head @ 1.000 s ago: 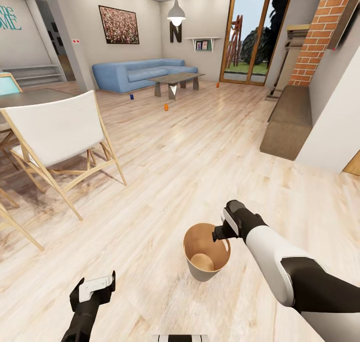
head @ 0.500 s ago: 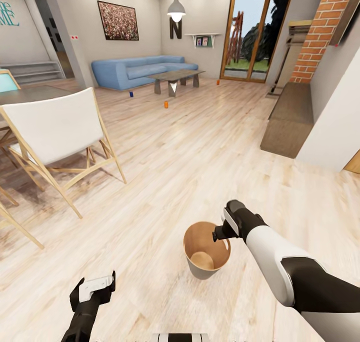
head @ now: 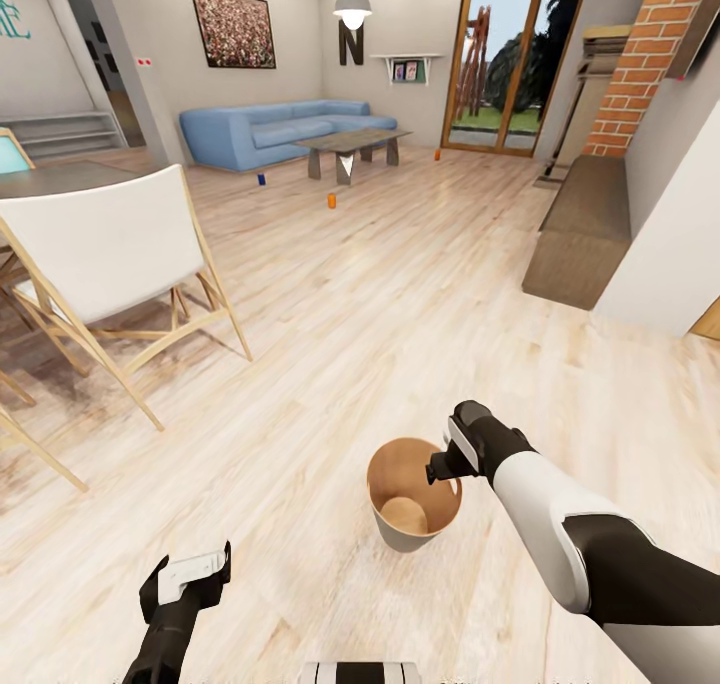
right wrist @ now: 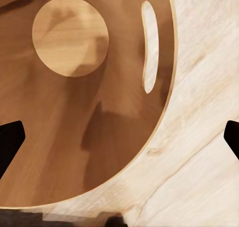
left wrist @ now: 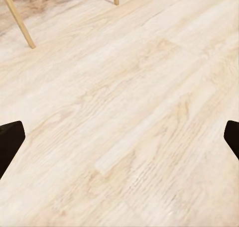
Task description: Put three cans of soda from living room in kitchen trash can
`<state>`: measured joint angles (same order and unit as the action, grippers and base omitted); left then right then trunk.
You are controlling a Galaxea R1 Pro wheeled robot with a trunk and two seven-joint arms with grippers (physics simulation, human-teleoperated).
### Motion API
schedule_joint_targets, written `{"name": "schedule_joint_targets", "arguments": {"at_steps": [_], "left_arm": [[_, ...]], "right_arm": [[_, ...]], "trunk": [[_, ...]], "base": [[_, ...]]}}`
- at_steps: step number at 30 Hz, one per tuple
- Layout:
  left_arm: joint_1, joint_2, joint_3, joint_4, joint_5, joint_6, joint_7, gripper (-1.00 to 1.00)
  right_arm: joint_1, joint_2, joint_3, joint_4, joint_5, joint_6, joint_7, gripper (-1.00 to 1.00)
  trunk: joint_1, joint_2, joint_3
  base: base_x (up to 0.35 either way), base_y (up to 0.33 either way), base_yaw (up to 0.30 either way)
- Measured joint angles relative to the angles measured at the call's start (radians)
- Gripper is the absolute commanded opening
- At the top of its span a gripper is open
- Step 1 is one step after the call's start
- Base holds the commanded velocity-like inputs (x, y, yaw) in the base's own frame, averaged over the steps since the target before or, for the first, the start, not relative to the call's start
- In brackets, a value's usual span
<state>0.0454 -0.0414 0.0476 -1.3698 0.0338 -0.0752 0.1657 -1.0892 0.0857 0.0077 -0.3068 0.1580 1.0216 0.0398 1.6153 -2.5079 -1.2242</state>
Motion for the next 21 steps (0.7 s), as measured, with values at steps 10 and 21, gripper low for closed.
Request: {"name": "schedule_joint_targets", "arguments": {"at_steps": [10, 21], "left_arm": [[0.0, 0.0, 0.0, 0.0, 0.0, 0.0, 0.0, 1.0], [0.0, 0.0, 0.0, 0.0, 0.0, 0.0, 0.0, 1.0]], "right_arm": [[0.0, 0.001, 0.0, 0.0, 0.0, 0.0, 0.0, 1.0], [0.001, -0.002, 0.0, 0.0, 0.001, 0.0, 0.0, 1.0]], "trunk": [[0.0, 0.0, -0.016], [0.0, 0.0, -0.033]], "base": [[0.0, 0.0, 0.0], [0.0, 0.0, 0.0]]}}
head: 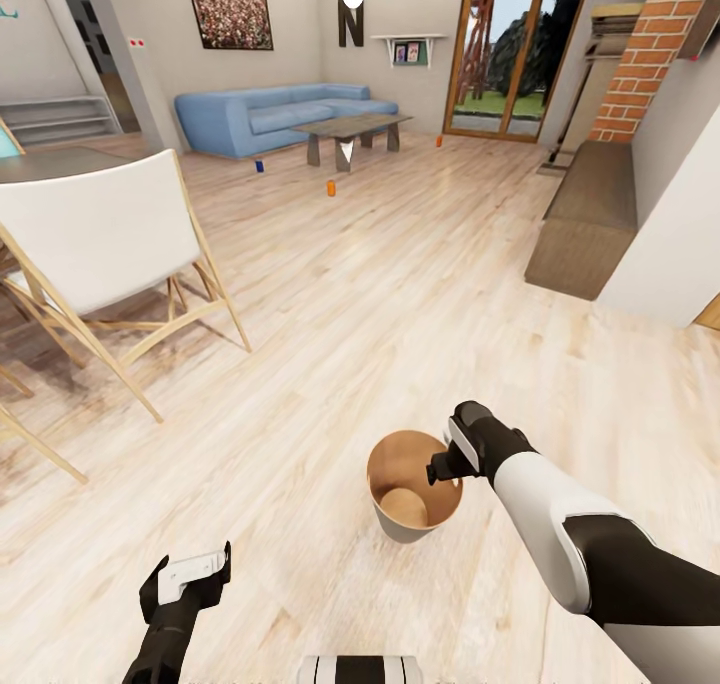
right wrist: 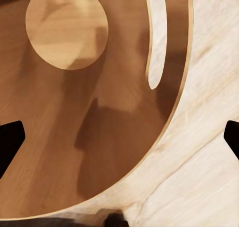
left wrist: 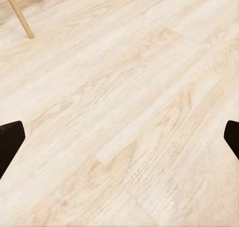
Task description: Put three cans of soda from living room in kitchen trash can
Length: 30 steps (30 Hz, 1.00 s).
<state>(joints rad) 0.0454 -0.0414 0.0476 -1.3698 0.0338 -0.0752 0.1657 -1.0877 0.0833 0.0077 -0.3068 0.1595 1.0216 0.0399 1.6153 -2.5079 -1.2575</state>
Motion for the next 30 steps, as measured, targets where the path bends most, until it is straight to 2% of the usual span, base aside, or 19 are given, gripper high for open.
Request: {"name": "schedule_joint_targets", "arguments": {"at_steps": [13, 21, 30], "left_arm": [[0.0, 0.0, 0.0, 0.0, 0.0, 0.001, -0.001, 1.0], [0.0, -0.001, -0.001, 0.0, 0.0, 0.001, -0.001, 1.0], [0.001, 0.0, -0.007, 0.0, 0.001, 0.0, 0.0, 1.0]], "right_arm": [[0.004, 0.002, 0.001, 0.0, 0.0, 0.0, 0.0, 1.0], [0.005, 0.004, 0.002, 0.0, 0.0, 0.0, 0.0, 1.0], [0.006, 0.003, 0.02, 0.0, 0.0, 0.0, 0.0, 1.0]], "trunk": [[0.0, 0.0, -0.018], [0.0, 0.0, -0.02], [0.0, 0.0, -0.02]], "base": [[0.0, 0.0, 0.0], [0.0, -0.102, 0.0], [0.0, -0.041, 0.0]]}}
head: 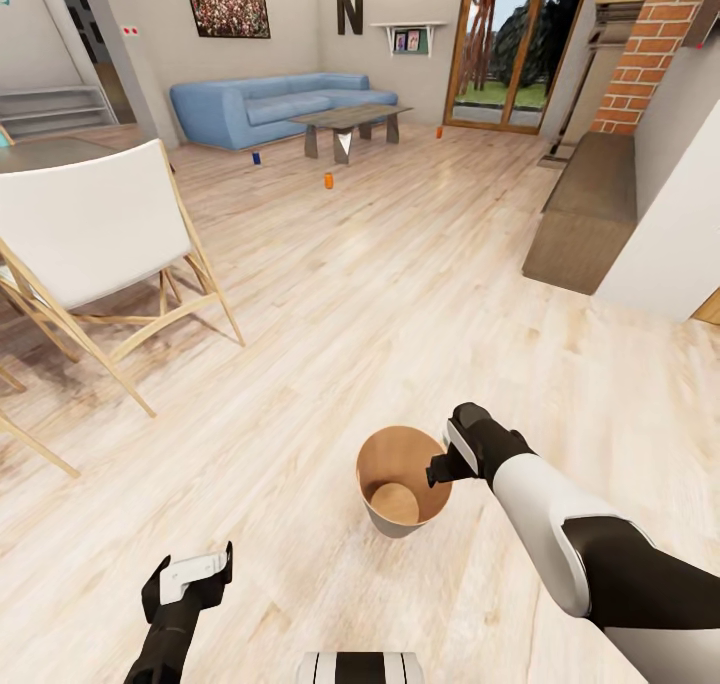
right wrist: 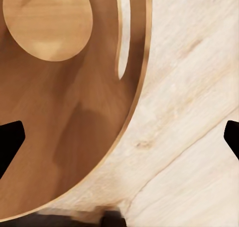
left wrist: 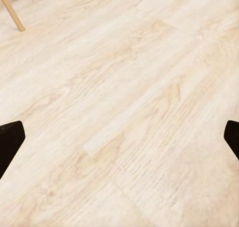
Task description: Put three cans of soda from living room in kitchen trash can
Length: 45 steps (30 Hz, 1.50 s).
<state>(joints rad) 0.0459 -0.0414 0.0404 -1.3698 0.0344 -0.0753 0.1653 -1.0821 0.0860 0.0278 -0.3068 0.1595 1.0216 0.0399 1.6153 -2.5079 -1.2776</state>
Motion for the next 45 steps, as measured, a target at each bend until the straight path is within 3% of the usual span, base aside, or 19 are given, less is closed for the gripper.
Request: {"name": "schedule_joint_targets", "arguments": {"at_steps": [23, 45], "left_arm": [[0.0, 0.0, -0.001, 0.0, 0.001, -0.003, -0.001, 1.0], [0.0, 0.0, -0.001, 0.0, 0.0, -0.003, -0.001, 1.0]], "right_arm": [[0.001, -0.002, 0.007, 0.0, 0.0, 0.0, 0.0, 1.0], [0.001, 0.0, 0.008, 0.0, -0.001, 0.0, 0.0, 1.0]], "trunk": [[0.0, 0.0, -0.002], [0.0, 0.0, -0.031]], "base": [[0.0, -0.001, 0.0], [0.0, 0.0, 0.0]]}}
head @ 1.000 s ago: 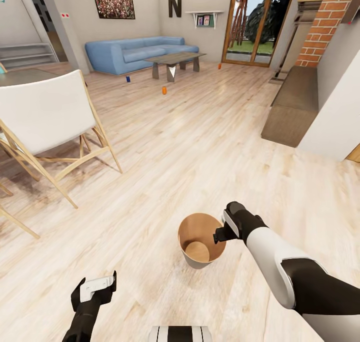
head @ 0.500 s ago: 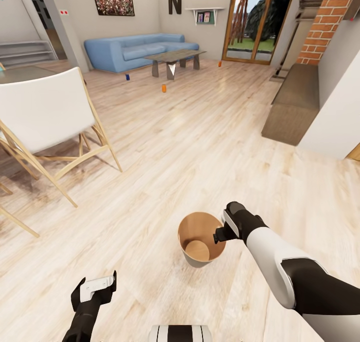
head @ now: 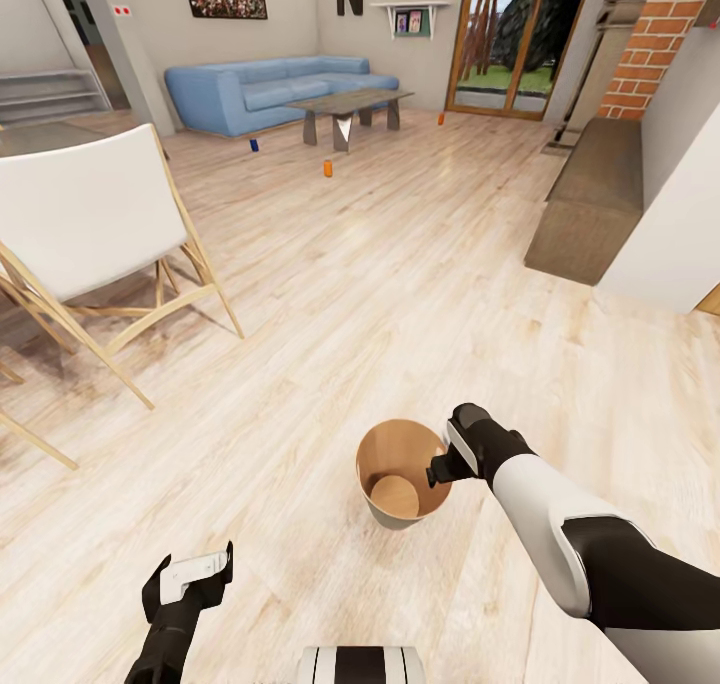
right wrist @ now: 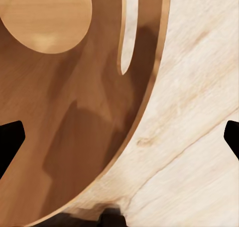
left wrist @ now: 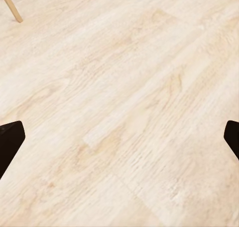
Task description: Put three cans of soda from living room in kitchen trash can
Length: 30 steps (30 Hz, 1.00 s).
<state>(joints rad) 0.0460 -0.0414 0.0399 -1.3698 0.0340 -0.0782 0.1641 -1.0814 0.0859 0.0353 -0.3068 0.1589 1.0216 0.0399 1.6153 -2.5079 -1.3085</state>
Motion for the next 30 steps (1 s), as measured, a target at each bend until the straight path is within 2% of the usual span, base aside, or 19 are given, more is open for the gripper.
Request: {"name": "schedule_joint_targets", "arguments": {"at_steps": [21, 30], "left_arm": [[0.0, 0.0, 0.0, 0.0, 0.0, 0.0, 0.0, 1.0], [0.0, 0.0, 0.0, 0.0, 0.0, 0.0, 0.0, 1.0]], "right_arm": [[0.0, 0.003, 0.001, 0.0, 0.0, 0.0, 0.0, 1.0], [0.0, 0.002, 0.0, 0.0, -0.001, 0.0, 0.0, 1.0]], "trunk": [[0.0, 0.0, -0.002], [0.0, 0.0, -0.013]], "base": [[0.0, 0.0, 0.0], [0.0, 0.0, 0.0]]}}
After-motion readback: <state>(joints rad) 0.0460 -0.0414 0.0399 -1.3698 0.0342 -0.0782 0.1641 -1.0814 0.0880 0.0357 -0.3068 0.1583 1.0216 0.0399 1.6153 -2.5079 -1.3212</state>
